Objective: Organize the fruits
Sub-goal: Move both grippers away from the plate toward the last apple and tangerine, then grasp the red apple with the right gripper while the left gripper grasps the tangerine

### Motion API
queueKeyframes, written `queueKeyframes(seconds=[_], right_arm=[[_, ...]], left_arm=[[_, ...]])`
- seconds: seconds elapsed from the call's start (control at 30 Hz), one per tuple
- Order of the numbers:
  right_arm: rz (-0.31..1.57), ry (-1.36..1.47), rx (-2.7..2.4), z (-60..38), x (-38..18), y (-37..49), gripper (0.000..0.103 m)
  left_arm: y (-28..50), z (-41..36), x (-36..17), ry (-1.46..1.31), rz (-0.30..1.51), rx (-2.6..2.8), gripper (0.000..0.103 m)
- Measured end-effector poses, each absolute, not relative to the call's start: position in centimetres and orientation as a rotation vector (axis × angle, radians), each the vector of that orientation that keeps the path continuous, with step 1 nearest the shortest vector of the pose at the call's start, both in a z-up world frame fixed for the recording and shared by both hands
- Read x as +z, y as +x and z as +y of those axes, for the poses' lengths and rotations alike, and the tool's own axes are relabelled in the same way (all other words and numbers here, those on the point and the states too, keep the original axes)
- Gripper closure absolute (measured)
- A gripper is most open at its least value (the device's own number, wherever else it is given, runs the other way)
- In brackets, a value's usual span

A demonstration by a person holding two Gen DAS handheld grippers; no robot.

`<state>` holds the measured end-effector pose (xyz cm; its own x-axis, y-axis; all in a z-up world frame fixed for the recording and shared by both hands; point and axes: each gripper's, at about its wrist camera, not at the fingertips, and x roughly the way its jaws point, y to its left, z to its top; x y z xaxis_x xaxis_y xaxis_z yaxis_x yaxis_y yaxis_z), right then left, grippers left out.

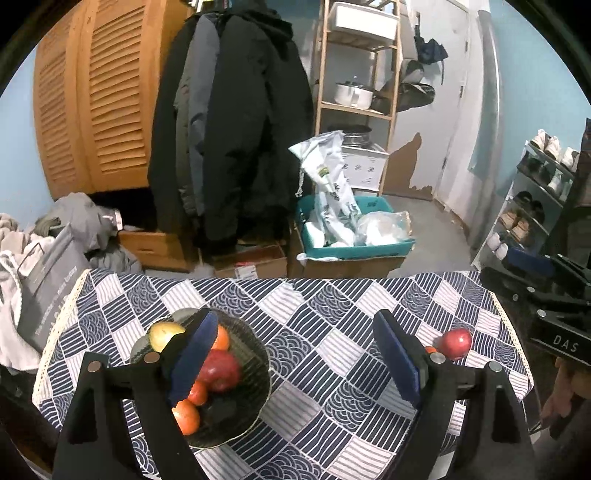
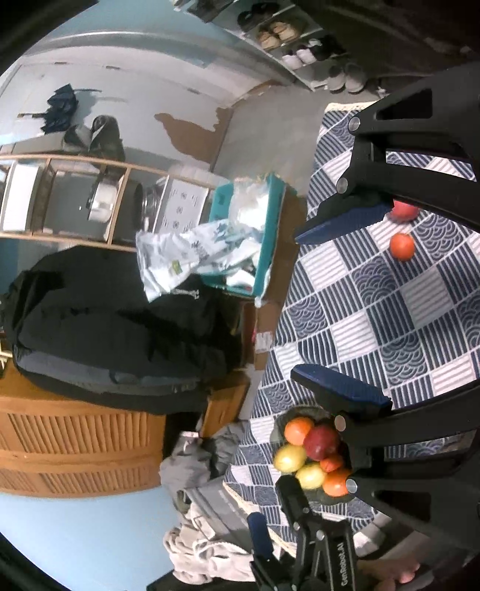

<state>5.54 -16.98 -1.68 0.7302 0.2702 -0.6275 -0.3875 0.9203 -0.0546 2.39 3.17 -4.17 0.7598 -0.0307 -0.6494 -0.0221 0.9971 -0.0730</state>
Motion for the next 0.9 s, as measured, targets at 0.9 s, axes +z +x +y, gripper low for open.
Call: queueKeyframes(seconds=[0.9], right_arm=[[0.777, -0.116, 0.184, -28.3, -5.8, 8.0, 0.035]], left_arm=[[5.8, -6.4, -6.9, 0.026, 0.792, -0.108, 0.015]])
